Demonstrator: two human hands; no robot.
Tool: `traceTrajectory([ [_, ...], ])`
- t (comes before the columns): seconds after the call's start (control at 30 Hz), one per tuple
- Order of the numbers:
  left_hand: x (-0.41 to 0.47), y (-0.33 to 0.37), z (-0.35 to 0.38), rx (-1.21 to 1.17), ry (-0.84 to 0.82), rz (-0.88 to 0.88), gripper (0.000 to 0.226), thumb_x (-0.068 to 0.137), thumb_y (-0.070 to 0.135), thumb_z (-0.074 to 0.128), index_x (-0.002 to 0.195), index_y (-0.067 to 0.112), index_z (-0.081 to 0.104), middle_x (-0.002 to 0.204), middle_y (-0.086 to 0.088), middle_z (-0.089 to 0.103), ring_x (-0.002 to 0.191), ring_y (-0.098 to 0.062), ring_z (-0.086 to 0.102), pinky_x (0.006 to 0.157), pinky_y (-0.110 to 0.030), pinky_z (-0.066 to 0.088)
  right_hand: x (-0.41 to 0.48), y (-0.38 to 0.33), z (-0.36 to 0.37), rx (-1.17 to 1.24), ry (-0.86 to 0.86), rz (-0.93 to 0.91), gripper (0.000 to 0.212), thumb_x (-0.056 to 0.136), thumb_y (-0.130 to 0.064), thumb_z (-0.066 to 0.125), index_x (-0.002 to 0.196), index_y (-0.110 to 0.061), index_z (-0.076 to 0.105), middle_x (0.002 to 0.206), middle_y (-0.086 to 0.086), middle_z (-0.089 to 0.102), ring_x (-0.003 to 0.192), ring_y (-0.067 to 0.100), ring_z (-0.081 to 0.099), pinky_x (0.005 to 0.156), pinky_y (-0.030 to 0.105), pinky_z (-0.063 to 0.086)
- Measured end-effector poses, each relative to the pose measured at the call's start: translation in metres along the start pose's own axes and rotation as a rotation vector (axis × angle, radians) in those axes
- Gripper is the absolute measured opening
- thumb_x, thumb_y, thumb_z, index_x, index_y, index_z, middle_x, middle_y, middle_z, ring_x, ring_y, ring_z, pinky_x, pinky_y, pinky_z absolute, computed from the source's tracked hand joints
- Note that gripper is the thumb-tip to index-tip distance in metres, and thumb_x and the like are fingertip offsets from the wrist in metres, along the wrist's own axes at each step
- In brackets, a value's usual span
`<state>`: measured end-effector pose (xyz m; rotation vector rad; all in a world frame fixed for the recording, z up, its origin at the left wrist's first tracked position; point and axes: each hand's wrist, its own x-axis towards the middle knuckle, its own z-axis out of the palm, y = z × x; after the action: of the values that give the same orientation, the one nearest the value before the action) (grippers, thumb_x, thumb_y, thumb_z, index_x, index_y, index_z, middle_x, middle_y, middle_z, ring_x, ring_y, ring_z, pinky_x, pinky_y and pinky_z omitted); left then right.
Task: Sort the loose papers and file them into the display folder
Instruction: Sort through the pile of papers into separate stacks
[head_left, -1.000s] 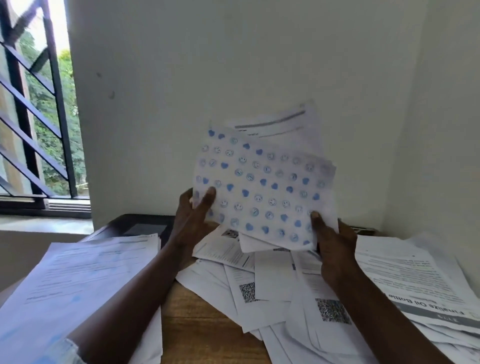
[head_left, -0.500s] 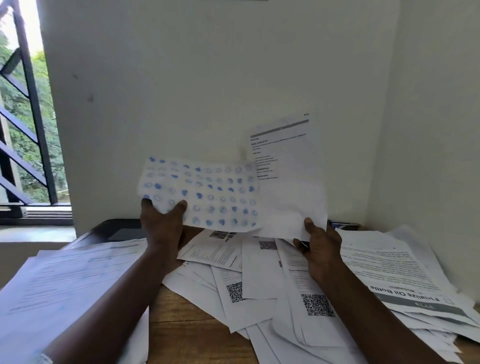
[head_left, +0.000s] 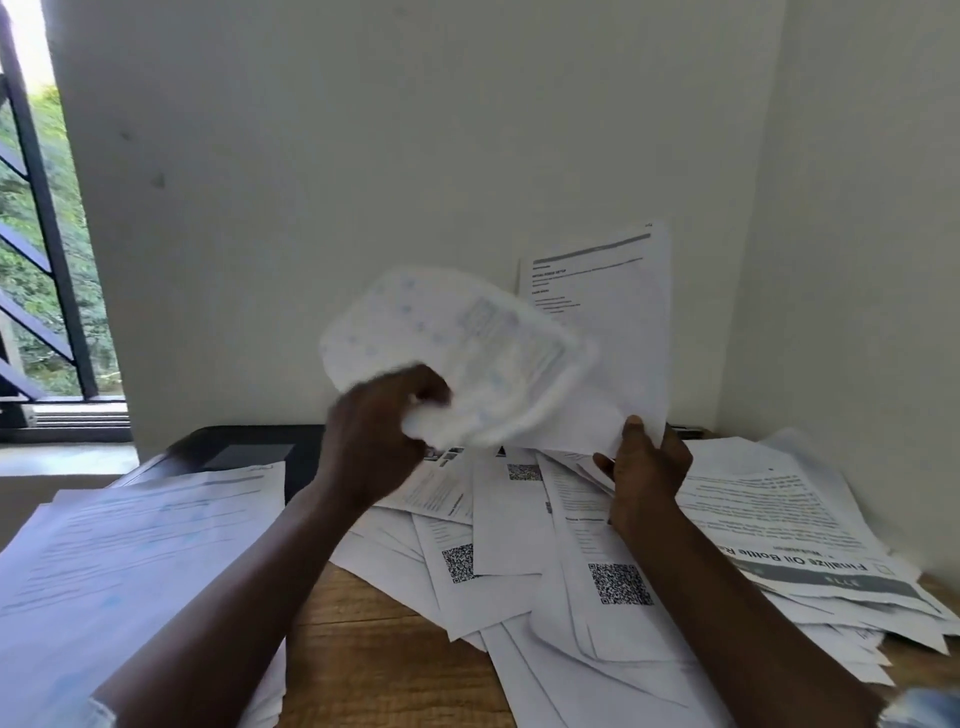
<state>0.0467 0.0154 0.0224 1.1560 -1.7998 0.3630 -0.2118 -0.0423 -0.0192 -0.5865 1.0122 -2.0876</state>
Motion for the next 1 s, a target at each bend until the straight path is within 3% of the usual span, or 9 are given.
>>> traceTrajectory([
  [0.1, -0.012, -0.012, 0.026, 0.143, -0.747, -0.032, 0.046, 0.078, 0.013, 0.065, 0.108, 0.047, 0.064, 0.118, 0.017, 0.068, 0.114, -0.014, 0.063, 0.093, -0.035, 0.051, 0.003, -0.002, -0.003, -0.021, 0.028, -0.025, 0.026, 0.103, -0.013, 0.057, 0.127, -0.014, 0.066, 0.097, -0.004, 0.065, 0.076, 0.010, 0.061, 0.048, 0.025, 0.057],
  [0.17, -0.017, -0.011, 0.032, 0.108, -0.929, -0.070, 0.039, 0.087, 0.044, 0.073, 0.123, 0.050, 0.060, 0.132, 0.014, 0.062, 0.125, -0.013, 0.055, 0.102, -0.031, 0.043, 0.007, -0.003, -0.004, -0.028, 0.034, -0.023, 0.026, 0.103, -0.014, 0.056, 0.127, -0.016, 0.066, 0.098, -0.005, 0.065, 0.078, 0.010, 0.062, 0.052, 0.028, 0.057],
  [0.3, -0.016, 0.000, 0.032, 0.029, -1.022, -0.197, 0.082, 0.071, 0.096, 0.051, 0.139, 0.050, 0.054, 0.153, 0.019, 0.047, 0.141, -0.011, 0.041, 0.118, -0.037, 0.031, 0.005, -0.002, -0.002, -0.015, 0.003, 0.013, 0.020, 0.104, -0.013, 0.054, 0.120, -0.021, 0.063, 0.095, -0.009, 0.060, 0.079, 0.009, 0.060, 0.055, 0.028, 0.058],
  [0.37, -0.018, 0.004, 0.032, 0.010, -1.008, -0.228, 0.097, 0.058, 0.107, 0.043, 0.137, 0.051, 0.056, 0.154, 0.020, 0.047, 0.143, -0.009, 0.040, 0.121, -0.041, 0.030, 0.002, -0.002, -0.001, -0.012, -0.005, 0.009, 0.019, 0.104, -0.013, 0.054, 0.118, -0.022, 0.062, 0.095, -0.009, 0.060, 0.080, 0.009, 0.059, 0.058, 0.031, 0.058],
  [0.5, -0.020, 0.004, 0.032, 0.053, -1.017, -0.212, 0.098, 0.054, 0.102, 0.057, 0.140, 0.055, 0.052, 0.157, 0.020, 0.042, 0.147, -0.010, 0.037, 0.122, -0.042, 0.029, 0.004, -0.004, -0.001, -0.016, 0.018, -0.011, 0.021, 0.103, -0.013, 0.054, 0.118, -0.023, 0.065, 0.096, -0.009, 0.061, 0.080, 0.010, 0.060, 0.055, 0.030, 0.058],
  [0.63, -0.016, 0.014, 0.027, 0.069, -1.092, -0.238, 0.088, 0.072, 0.095, 0.049, 0.149, 0.054, 0.043, 0.164, 0.020, 0.031, 0.155, -0.012, 0.023, 0.126, -0.040, 0.016, 0.005, -0.003, -0.003, -0.014, 0.022, 0.014, 0.022, 0.103, -0.013, 0.054, 0.120, -0.021, 0.066, 0.095, -0.009, 0.060, 0.081, 0.010, 0.060, 0.053, 0.029, 0.055],
  [0.73, -0.010, 0.010, 0.021, -0.046, -1.080, -0.301, 0.050, 0.097, 0.062, 0.056, 0.145, 0.051, 0.051, 0.162, 0.018, 0.037, 0.153, -0.012, 0.027, 0.119, -0.032, 0.018, 0.004, -0.001, -0.003, -0.012, -0.008, 0.041, 0.019, 0.104, -0.014, 0.054, 0.116, -0.025, 0.063, 0.095, -0.011, 0.059, 0.082, 0.009, 0.058, 0.051, 0.026, 0.054],
  [0.8, -0.011, 0.001, 0.020, -0.021, -1.104, -0.256, 0.048, 0.096, 0.047, 0.066, 0.140, 0.059, 0.052, 0.162, 0.019, 0.035, 0.151, -0.011, 0.027, 0.123, -0.035, 0.020, 0.004, -0.001, -0.002, -0.019, -0.030, 0.058, 0.019, 0.104, -0.015, 0.054, 0.118, -0.025, 0.063, 0.095, -0.012, 0.059, 0.081, 0.008, 0.057, 0.051, 0.025, 0.053],
  [1.0, -0.013, -0.005, 0.019, -0.028, -1.166, -0.258, 0.077, 0.074, 0.071, 0.078, 0.143, 0.063, 0.044, 0.164, 0.024, 0.026, 0.154, -0.008, 0.021, 0.126, -0.038, 0.015, 0.004, 0.003, -0.001, -0.052, -0.044, 0.084, 0.026, 0.103, -0.017, 0.053, 0.126, -0.021, 0.065, 0.113, -0.003, 0.064, 0.085, 0.011, 0.059, 0.047, 0.022, 0.051],
])
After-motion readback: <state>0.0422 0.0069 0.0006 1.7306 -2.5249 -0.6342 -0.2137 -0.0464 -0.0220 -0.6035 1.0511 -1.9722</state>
